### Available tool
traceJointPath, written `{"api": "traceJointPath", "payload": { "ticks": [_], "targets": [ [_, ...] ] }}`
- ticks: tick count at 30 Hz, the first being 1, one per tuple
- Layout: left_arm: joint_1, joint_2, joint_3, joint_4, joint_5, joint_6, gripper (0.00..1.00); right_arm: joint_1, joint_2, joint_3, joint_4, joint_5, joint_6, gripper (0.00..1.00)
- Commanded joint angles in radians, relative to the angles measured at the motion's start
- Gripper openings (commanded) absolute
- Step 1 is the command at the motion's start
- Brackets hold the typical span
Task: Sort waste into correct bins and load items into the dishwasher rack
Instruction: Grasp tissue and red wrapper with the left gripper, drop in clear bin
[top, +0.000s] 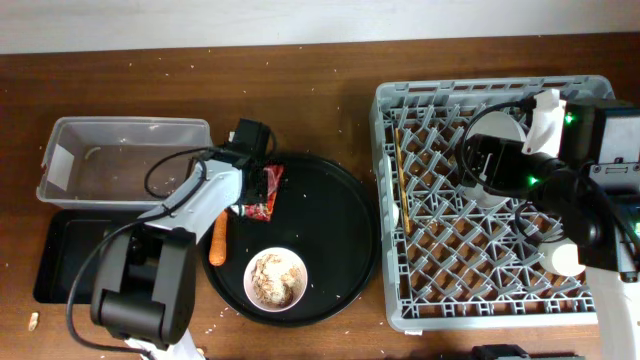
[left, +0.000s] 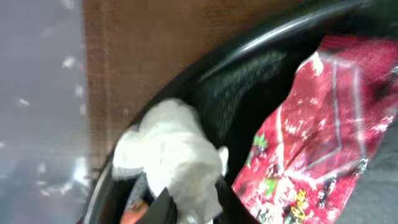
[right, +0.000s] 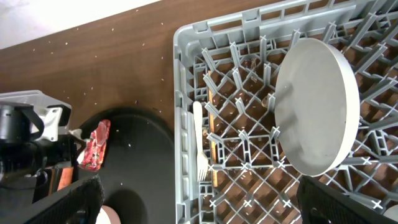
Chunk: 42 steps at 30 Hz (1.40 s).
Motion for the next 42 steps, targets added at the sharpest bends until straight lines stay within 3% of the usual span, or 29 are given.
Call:
{"api": "traceJointPath", "payload": {
  "ticks": [1,4,7,8,9,10,13,14,15,17,20,22,25,27,30,31,32,36,38,39,40,42],
  "targets": [
    [-0.008,-0.072,0.131,-0.081,-0.019,0.003,0.01,0.005,-0.006,0.001,0.002,-0.005,0.006,0.99],
    [0.022,-0.201,0.253,-0.280,-0.063,0.003,0.01,0.005,-0.006,0.001,0.003,-0.005,0.006,0.99],
    [0.237,-0.259,0.260,-0.240,-0.085,0.001,0.01,0.005,-0.006,0.001,0.003,-0.005,0.006,0.99],
    [0.326,-0.249,0.260,-0.209,0.003,0.000,0.17,0.005,-0.006,0.001,0.002,-0.006,0.006,0.99],
    [0.357,-0.249,0.260,-0.209,0.082,0.000,0.49,0.005,-0.006,0.001,0.002,-0.005,0.006,0.99],
    [0.353,-0.249,0.261,-0.216,0.091,0.008,0.61,0.005,-0.006,0.001,0.003,-0.006,0.006,0.99],
    [0.245,-0.249,0.261,-0.259,0.095,0.026,0.61,0.005,-0.006,0.001,0.002,-0.005,0.006,0.99],
    [0.151,-0.247,0.259,-0.269,0.091,0.038,0.61,0.005,-0.006,0.001,0.003,-0.005,0.005,0.99],
    [0.064,-0.237,0.246,-0.284,0.007,0.054,0.72,0.005,-0.006,0.001,0.002,-0.005,0.006,0.99],
    [-0.010,-0.207,0.235,-0.289,-0.083,0.020,0.69,0.005,-0.006,0.001,0.002,-0.005,0.006,0.99],
    [0.037,-0.247,0.239,-0.286,-0.090,0.003,0.66,0.005,-0.006,0.001,0.002,-0.005,0.006,0.99],
    [0.064,-0.260,0.234,-0.276,0.123,0.121,0.66,0.005,-0.006,0.001,0.000,-0.006,0.006,0.99],
    [0.013,-0.137,0.113,-0.156,0.138,0.126,0.64,0.005,-0.006,0.001,0.000,-0.005,0.006,0.99],
    [-0.014,-0.020,0.105,-0.107,0.084,0.125,0.55,0.005,-0.006,0.001,0.000,-0.005,0.006,0.99],
    [-0.019,0.093,0.105,-0.040,-0.032,0.070,0.54,0.005,-0.006,0.001,0.000,-0.006,0.006,0.99],
    [-0.019,0.114,0.105,-0.043,-0.030,0.070,0.36,0.005,-0.006,0.001,0.000,-0.005,0.006,0.99],
    [-0.022,0.101,0.127,-0.078,-0.030,0.070,0.11,0.005,-0.006,0.001,0.000,-0.005,0.006,0.99],
    [-0.028,-0.085,0.334,-0.345,0.037,0.068,0.01,0.005,-0.006,0.001,0.000,-0.005,0.006,0.99],
    [0.075,-0.192,0.359,-0.406,-0.078,0.067,0.01,0.005,-0.006,0.001,0.000,-0.005,0.006,0.99],
    [0.143,-0.199,0.359,-0.396,-0.102,0.066,0.05,0.005,-0.006,0.001,0.000,-0.005,0.006,0.99],
    [0.216,-0.186,0.351,-0.365,-0.091,0.047,0.45,0.005,-0.006,0.001,0.000,-0.006,0.006,0.99],
    [0.326,-0.109,0.348,-0.356,-0.030,0.044,0.70,0.005,-0.006,0.001,0.000,-0.006,0.006,0.99]
  ]
}}
